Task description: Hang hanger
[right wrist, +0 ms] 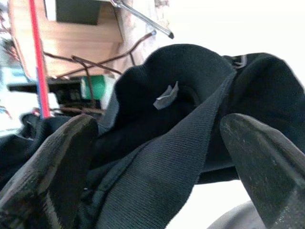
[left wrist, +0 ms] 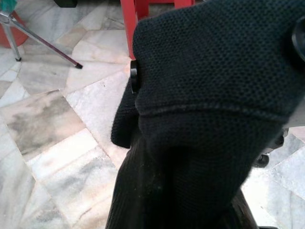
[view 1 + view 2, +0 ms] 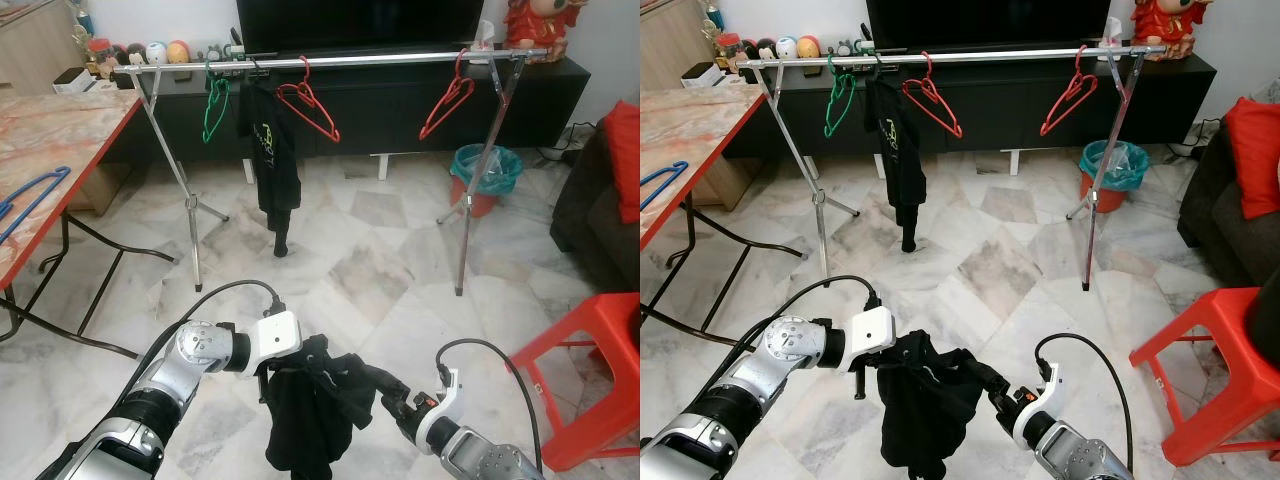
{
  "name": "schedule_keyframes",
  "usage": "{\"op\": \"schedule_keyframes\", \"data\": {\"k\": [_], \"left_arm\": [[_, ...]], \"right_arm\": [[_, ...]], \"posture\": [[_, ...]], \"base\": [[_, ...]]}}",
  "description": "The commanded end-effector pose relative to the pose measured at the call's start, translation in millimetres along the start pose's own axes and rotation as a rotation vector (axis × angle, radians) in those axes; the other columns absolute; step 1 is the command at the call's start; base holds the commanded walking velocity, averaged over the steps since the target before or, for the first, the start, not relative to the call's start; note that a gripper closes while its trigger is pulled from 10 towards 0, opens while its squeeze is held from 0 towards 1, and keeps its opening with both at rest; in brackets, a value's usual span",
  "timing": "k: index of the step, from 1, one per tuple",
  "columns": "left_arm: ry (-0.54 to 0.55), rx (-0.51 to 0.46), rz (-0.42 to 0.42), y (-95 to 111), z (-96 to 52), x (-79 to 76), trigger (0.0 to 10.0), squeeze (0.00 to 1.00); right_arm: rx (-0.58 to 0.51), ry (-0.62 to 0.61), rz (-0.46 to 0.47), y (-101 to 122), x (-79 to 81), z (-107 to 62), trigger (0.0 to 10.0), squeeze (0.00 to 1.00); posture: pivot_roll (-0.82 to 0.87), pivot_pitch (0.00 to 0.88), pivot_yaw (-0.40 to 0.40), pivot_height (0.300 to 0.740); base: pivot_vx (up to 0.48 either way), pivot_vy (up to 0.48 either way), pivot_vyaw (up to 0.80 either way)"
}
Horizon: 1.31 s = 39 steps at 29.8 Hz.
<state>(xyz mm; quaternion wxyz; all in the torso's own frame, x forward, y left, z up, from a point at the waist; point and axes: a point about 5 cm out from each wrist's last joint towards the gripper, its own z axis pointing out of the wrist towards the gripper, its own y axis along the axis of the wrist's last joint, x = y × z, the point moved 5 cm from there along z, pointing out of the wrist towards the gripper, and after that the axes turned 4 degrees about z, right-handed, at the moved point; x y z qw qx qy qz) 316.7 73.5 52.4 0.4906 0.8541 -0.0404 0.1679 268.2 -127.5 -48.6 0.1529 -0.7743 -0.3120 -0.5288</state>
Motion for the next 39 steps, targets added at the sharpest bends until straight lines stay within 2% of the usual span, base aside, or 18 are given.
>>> {"op": "schedule_keyframes", "data": {"k": [1,5,11,17,29,39], "left_arm": [[0.017,-0.021,0.025,8,-3.6,7.6,10.0,0.00],[0.024,-0.028,0.030,11,-3.3,9.3,10.0,0.00],[0.064,-0.040,0.052,16,-4.8,17.4,10.0,0.00],[0.047,-0.058,0.061,23,-5.7,19.1,10.0,0.00],[-0.027,-0.117,0.075,42,-5.6,12.8,10.0,0.00],[-0.062,-0.130,0.075,48,-5.7,7.2,10.0,0.00]], "right_arm": [[-0.009,0.019,0.031,2,2.2,-0.7,10.0,0.00],[0.016,0.022,0.031,0,1.5,-2.1,10.0,0.00],[0.036,-0.026,0.030,-6,-8.6,-4.7,10.0,0.00],[0.046,-0.052,0.040,-13,-15.1,-4.9,10.0,0.00],[0.026,-0.052,0.044,-10,-13.7,-1.6,10.0,0.00],[0.002,-0.029,0.045,-4,-8.3,1.2,10.0,0.00]], "posture": [[-0.05,0.000,0.021,0.740],[-0.06,0.000,0.019,0.740],[-0.06,0.000,0.019,0.740],[-0.06,0.000,0.024,0.740],[-0.05,0.000,0.025,0.740],[-0.05,0.000,0.024,0.740]], "base": [[0.000,0.000,0.00],[0.000,0.000,0.00],[0.000,0.000,0.00],[0.000,0.000,0.00],[0.000,0.000,0.00],[0.000,0.000,0.00]]}}
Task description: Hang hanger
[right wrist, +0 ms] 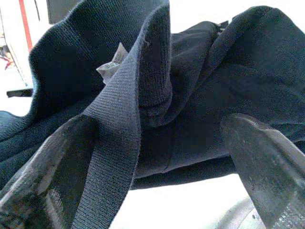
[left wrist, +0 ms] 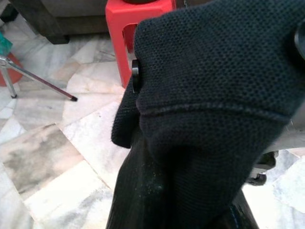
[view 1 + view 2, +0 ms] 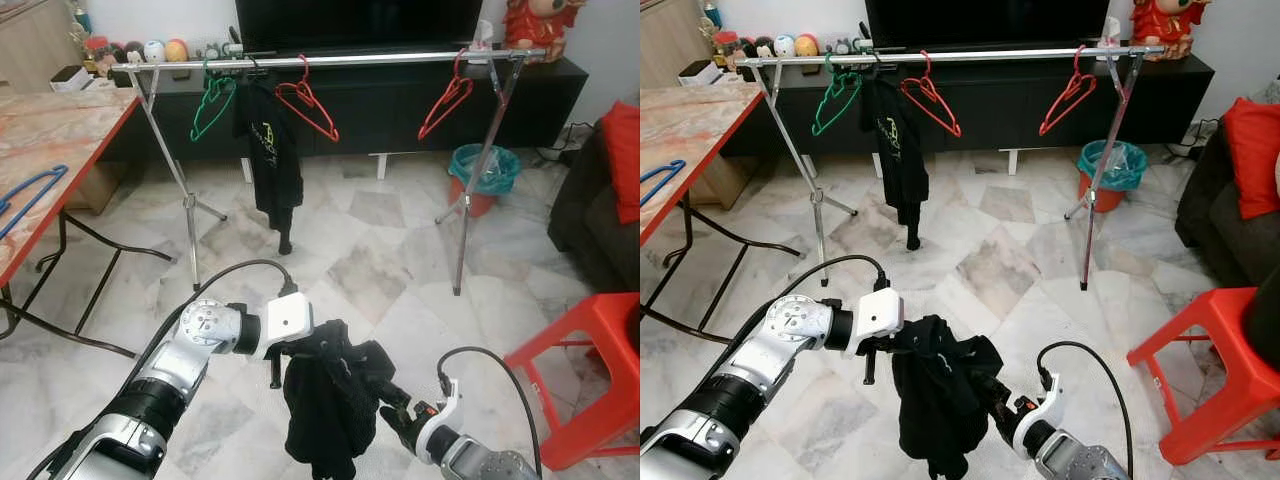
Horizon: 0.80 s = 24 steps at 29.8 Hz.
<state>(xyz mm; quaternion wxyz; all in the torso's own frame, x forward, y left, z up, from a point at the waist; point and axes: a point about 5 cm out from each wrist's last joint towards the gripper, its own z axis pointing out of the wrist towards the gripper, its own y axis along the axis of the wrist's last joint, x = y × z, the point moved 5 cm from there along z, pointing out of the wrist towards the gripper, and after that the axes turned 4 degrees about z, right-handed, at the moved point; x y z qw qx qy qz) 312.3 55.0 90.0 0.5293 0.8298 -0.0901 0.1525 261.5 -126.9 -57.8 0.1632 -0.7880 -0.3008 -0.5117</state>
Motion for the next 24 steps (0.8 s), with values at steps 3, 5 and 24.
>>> {"op": "schedule_keyframes", "data": {"k": [3,5,24], "left_arm": [[0.000,-0.024,0.017,8,-2.3,1.0,10.0,0.00],[-0.002,-0.023,0.016,9,-2.6,0.5,10.0,0.00],[-0.092,-0.048,0.003,21,-5.8,-11.4,10.0,0.00]], "right_arm": [[-0.037,0.027,0.015,5,6.0,3.0,10.0,0.00],[-0.052,0.036,0.021,8,6.9,2.5,10.0,0.00],[-0.055,0.047,0.037,7,10.0,7.0,10.0,0.00]], "posture": [[-0.05,0.000,0.024,0.740],[-0.05,0.000,0.024,0.740],[-0.04,0.000,0.024,0.740]], "base": [[0.000,0.000,0.00],[0.000,0.000,0.00],[0.000,0.000,0.00]]}}
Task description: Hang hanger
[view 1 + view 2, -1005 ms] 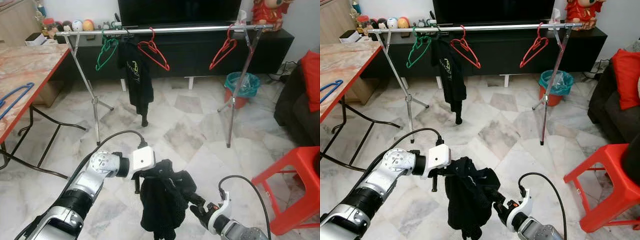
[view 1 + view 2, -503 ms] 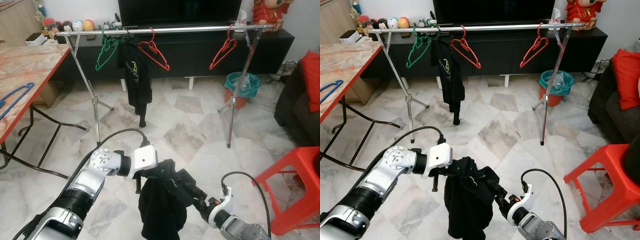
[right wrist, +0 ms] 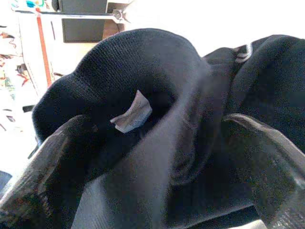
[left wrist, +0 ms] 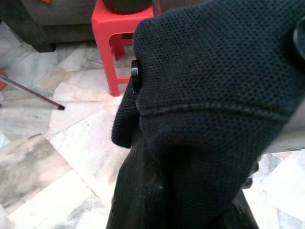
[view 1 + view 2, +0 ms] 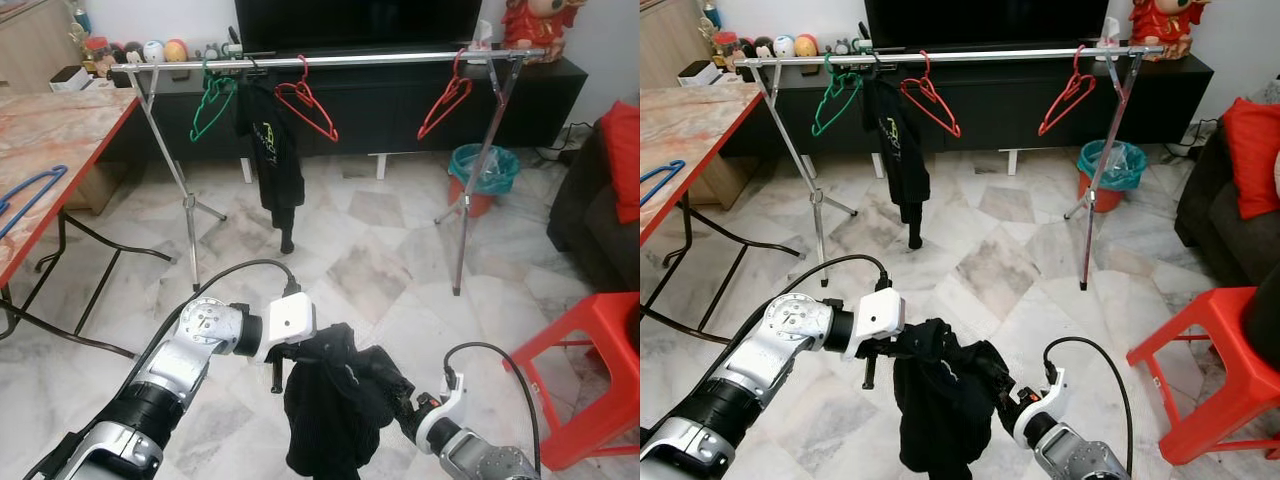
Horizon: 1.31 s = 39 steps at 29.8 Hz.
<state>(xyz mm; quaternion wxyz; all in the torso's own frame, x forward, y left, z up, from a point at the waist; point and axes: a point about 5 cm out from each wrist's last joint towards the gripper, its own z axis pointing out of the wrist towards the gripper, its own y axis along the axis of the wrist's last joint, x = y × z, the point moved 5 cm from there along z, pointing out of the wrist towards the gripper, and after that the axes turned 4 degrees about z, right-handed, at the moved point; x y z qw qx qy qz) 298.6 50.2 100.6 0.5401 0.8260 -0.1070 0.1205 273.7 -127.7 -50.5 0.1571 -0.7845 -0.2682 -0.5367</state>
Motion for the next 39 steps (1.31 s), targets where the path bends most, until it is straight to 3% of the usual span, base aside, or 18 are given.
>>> {"op": "schedule_keyframes", "data": {"k": [1,9,30,39], "left_arm": [[-0.035,-0.014,0.011,6,-3.9,-4.1,10.0,0.00],[-0.126,0.000,-0.009,8,-5.9,-18.8,10.0,0.00],[-0.123,0.002,-0.007,15,-8.5,-17.2,10.0,0.00],[-0.122,0.003,-0.001,16,-8.7,-15.7,10.0,0.00]], "right_arm": [[0.003,-0.003,0.001,-2,-0.2,1.9,10.0,0.00],[0.013,0.002,-0.006,-3,-1.2,1.3,10.0,0.00],[0.143,-0.012,-0.078,-27,-19.3,-10.8,10.0,0.00],[0.123,-0.079,-0.082,-29,-30.4,-11.4,10.0,0.00]], "posture": [[-0.04,0.000,0.024,0.740],[-0.04,0.000,0.023,0.740],[-0.04,0.000,0.021,0.740],[-0.03,0.000,0.023,0.740]], "base": [[0.000,0.000,0.00],[0.000,0.000,0.00],[0.000,0.000,0.00],[0.000,0.000,0.00]]}}
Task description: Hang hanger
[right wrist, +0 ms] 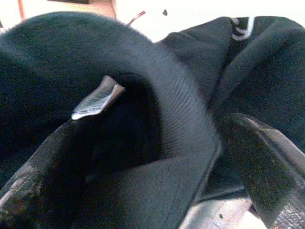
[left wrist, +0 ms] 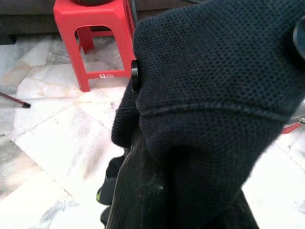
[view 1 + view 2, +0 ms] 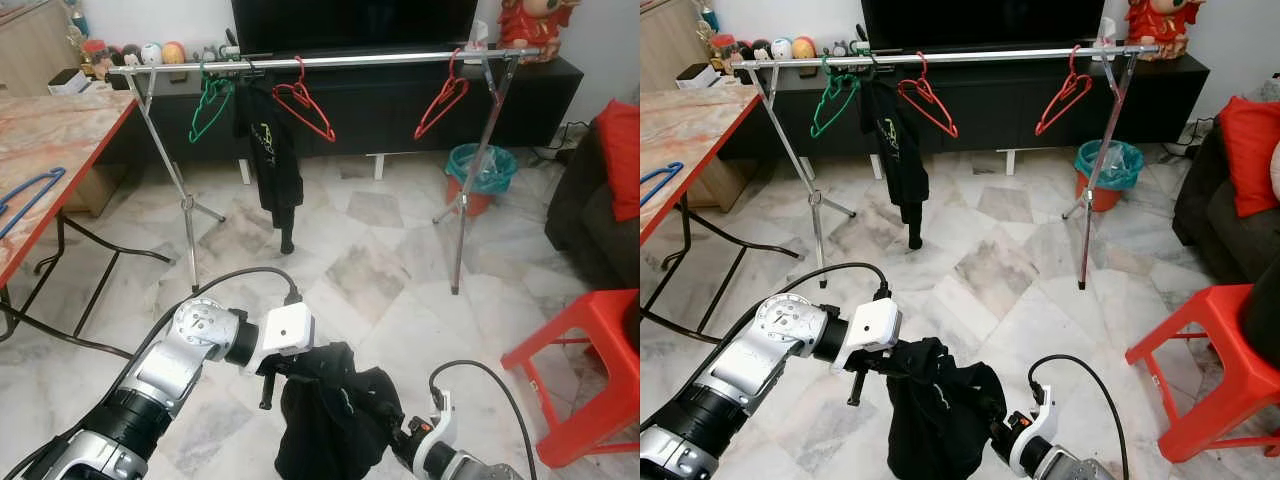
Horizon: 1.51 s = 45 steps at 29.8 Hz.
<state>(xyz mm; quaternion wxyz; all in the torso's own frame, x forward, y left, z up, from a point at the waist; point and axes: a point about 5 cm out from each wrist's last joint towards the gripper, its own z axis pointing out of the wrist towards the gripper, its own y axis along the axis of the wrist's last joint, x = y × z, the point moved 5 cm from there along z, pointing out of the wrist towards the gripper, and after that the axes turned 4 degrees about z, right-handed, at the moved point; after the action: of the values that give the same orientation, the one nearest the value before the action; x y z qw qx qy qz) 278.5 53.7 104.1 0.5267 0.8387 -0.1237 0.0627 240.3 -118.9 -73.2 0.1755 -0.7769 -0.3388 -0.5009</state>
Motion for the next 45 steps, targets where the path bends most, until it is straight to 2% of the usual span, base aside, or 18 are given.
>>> {"op": "schedule_keyframes", "data": {"k": [1,5,16,17,18,32,45], "left_arm": [[-0.003,-0.014,0.035,9,-3.0,2.0,10.0,0.00],[0.001,-0.015,0.037,9,-3.0,2.4,10.0,0.00],[0.004,-0.017,0.038,10,-2.7,2.9,10.0,0.00],[0.004,-0.019,0.039,10,-2.4,3.1,10.0,0.00],[0.005,-0.022,0.039,11,-1.5,3.3,10.0,0.00],[0.012,-0.024,0.039,11,-1.2,4.2,10.0,0.00],[0.015,-0.021,0.036,10,-0.8,4.3,10.0,0.00]], "right_arm": [[-0.011,-0.016,0.001,0,-1.2,1.7,10.0,0.00],[-0.039,0.031,0.014,5,7.7,4.5,10.0,0.00],[-0.056,0.046,0.019,9,10.0,4.8,10.0,0.00],[-0.061,0.051,0.020,10,10.9,4.8,9.5,0.00],[-0.053,0.076,0.018,9,14.4,5.0,0.0,0.00],[-0.025,0.128,0.020,3,21.8,7.9,0.0,0.00],[-0.026,0.119,0.009,3,19.7,6.4,0.0,0.00]], "posture": [[-0.03,0.000,0.023,0.740],[-0.03,0.000,0.024,0.740],[-0.03,0.000,0.024,0.740],[-0.03,0.000,0.023,0.740],[-0.03,0.000,0.020,0.740],[-0.03,0.000,0.019,0.740],[-0.04,0.000,0.020,0.740]], "base": [[0.000,0.000,0.00],[0.000,0.000,0.00],[0.000,0.000,0.00],[0.000,0.000,0.00],[0.000,0.000,0.00],[0.000,0.000,0.00],[0.000,0.000,0.00]]}}
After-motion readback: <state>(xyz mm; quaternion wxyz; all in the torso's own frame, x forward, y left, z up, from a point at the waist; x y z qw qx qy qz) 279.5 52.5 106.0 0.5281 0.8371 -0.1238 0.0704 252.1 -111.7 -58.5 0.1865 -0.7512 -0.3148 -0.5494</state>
